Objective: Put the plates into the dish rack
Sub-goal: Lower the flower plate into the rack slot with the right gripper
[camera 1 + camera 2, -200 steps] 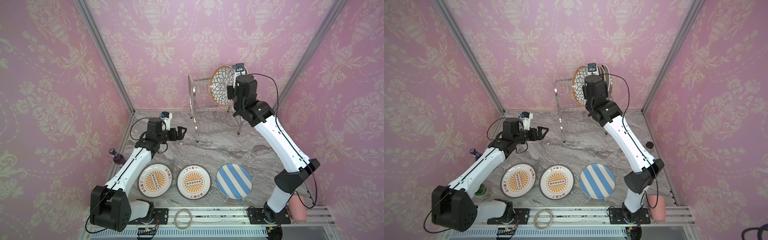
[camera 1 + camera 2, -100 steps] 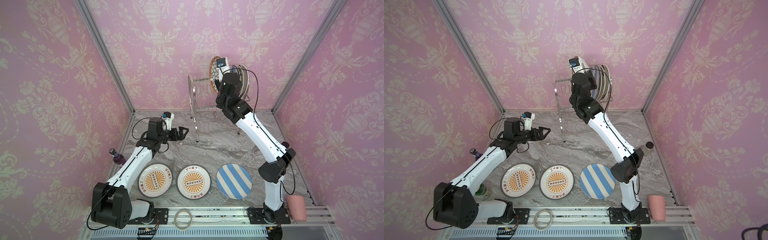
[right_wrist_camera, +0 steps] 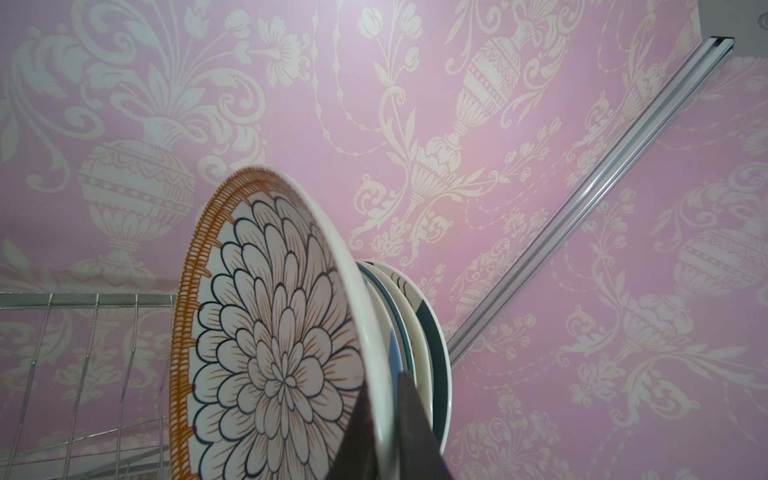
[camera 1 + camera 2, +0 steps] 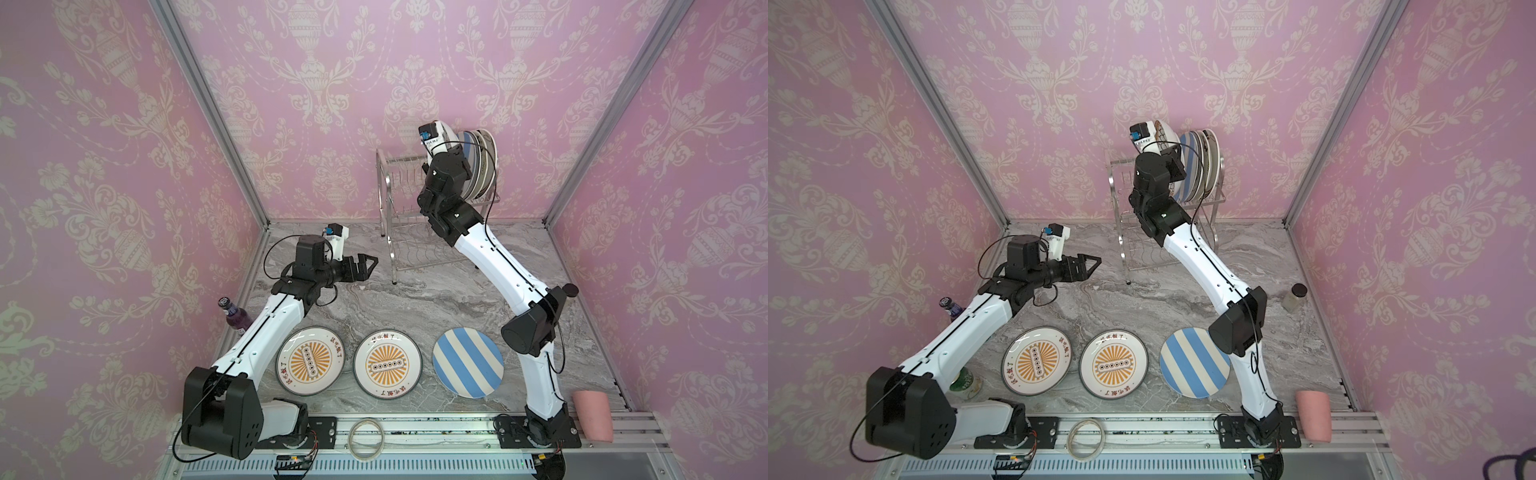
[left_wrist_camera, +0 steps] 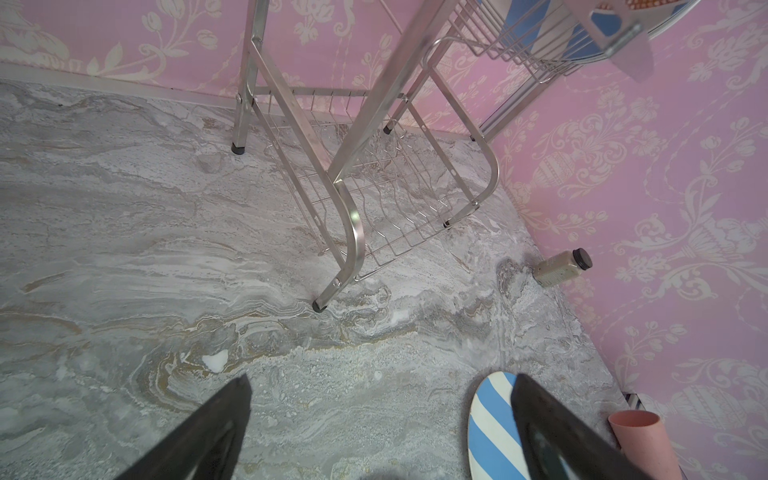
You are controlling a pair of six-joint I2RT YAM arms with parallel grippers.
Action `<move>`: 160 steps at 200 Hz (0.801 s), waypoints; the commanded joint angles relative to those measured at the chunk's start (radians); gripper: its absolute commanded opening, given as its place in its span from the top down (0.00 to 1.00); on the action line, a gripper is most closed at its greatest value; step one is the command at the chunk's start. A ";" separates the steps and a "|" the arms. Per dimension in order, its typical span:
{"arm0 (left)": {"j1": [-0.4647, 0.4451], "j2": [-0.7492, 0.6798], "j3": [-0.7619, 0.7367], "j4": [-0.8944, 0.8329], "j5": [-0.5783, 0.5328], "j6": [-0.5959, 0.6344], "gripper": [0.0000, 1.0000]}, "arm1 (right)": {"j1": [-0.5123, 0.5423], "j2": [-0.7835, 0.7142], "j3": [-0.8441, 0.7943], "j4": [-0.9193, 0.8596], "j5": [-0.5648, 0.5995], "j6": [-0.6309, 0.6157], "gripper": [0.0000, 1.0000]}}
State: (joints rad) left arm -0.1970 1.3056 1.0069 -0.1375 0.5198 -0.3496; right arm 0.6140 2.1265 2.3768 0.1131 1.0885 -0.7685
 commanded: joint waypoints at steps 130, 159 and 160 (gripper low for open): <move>0.025 -0.074 -0.029 -0.024 0.008 0.049 0.01 | -0.045 0.023 0.048 0.026 0.009 0.127 1.00; 0.029 -0.080 -0.030 -0.025 0.006 0.052 0.01 | -0.051 0.031 0.047 0.002 0.011 0.150 1.00; 0.029 -0.080 -0.031 -0.024 0.006 0.052 0.01 | -0.051 0.031 0.047 0.001 0.010 0.151 1.00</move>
State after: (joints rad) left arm -0.1783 1.2507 0.9913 -0.1524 0.5190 -0.3298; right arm 0.5755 2.1635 2.3802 0.0589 1.1069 -0.6849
